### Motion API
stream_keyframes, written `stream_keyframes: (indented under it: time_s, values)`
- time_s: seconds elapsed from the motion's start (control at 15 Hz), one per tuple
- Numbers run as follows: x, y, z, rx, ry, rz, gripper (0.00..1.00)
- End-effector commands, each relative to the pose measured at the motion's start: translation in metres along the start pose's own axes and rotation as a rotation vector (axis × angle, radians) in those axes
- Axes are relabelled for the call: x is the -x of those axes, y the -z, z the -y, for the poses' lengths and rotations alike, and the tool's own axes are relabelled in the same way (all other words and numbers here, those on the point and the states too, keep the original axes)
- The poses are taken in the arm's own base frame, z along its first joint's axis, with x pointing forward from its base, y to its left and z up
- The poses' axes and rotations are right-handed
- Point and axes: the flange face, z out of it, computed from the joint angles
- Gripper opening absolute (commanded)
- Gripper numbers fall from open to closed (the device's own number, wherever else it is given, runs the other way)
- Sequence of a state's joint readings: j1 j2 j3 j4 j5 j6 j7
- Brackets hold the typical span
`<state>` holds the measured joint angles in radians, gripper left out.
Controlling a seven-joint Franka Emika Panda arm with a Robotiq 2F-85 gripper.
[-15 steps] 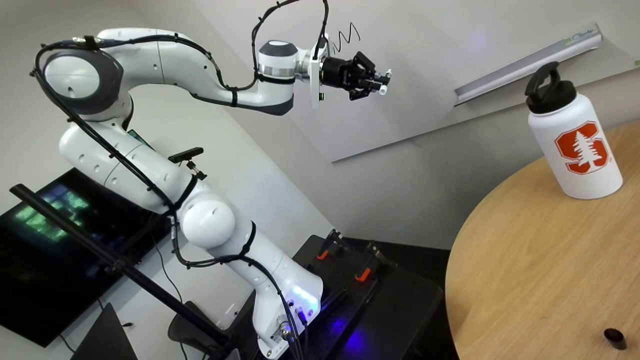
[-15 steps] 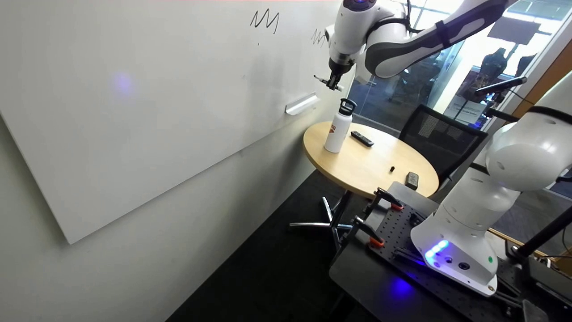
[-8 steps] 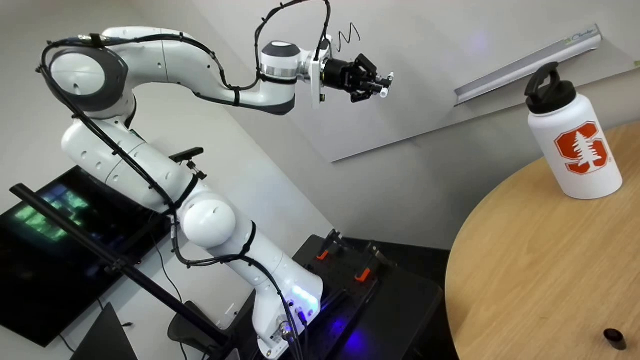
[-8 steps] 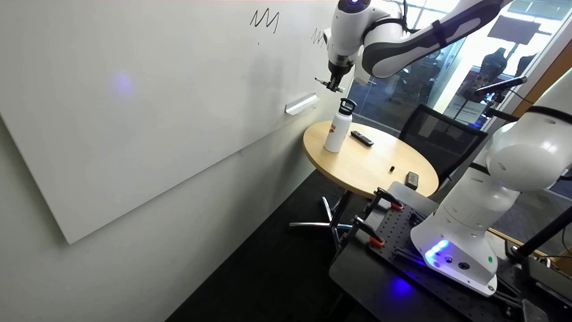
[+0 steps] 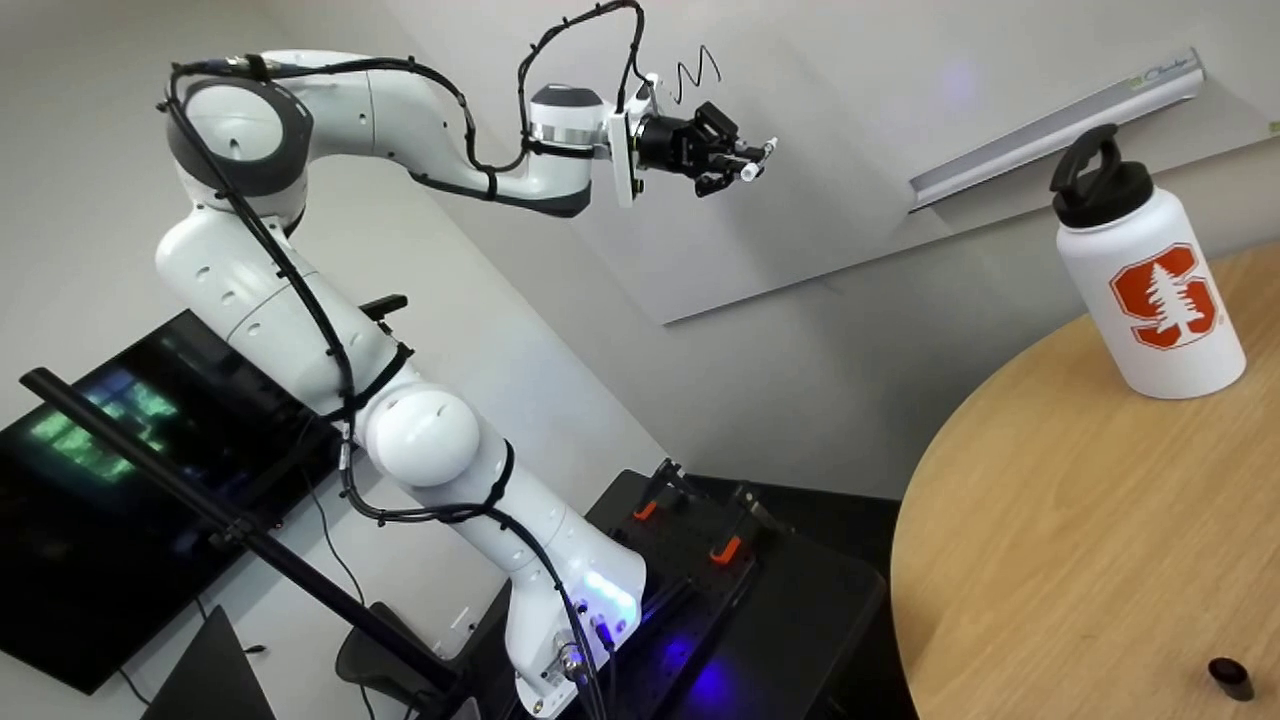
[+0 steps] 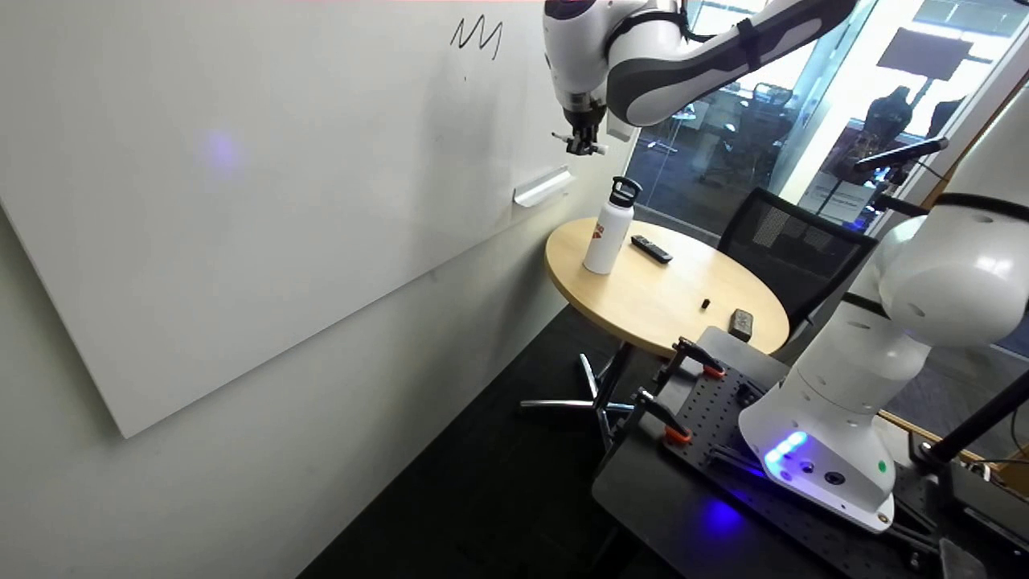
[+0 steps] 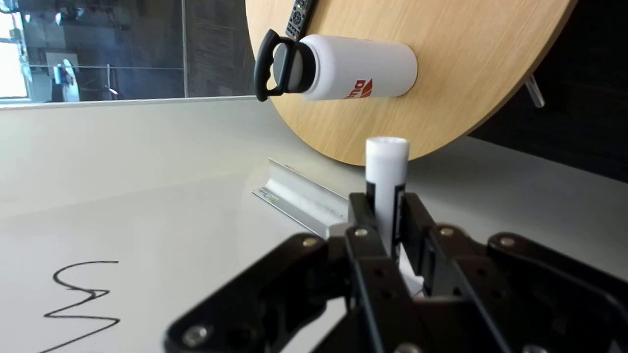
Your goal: Write on the white board.
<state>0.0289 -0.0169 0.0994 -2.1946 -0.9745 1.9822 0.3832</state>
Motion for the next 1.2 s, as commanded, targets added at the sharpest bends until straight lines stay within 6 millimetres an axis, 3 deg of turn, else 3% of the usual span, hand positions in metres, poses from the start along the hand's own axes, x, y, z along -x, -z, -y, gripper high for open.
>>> stream_keyframes:
  time_s: [0.0, 0.53, 1.13]
  values:
    - [-0.029, 0.003, 0.012, 0.032, -0.024, 0.016, 0.08]
    - [-0.061, -0.002, 0.031, 0.075, -0.055, -0.042, 0.08]
    - [-0.082, 0.002, 0.032, 0.083, -0.068, -0.048, 0.07]
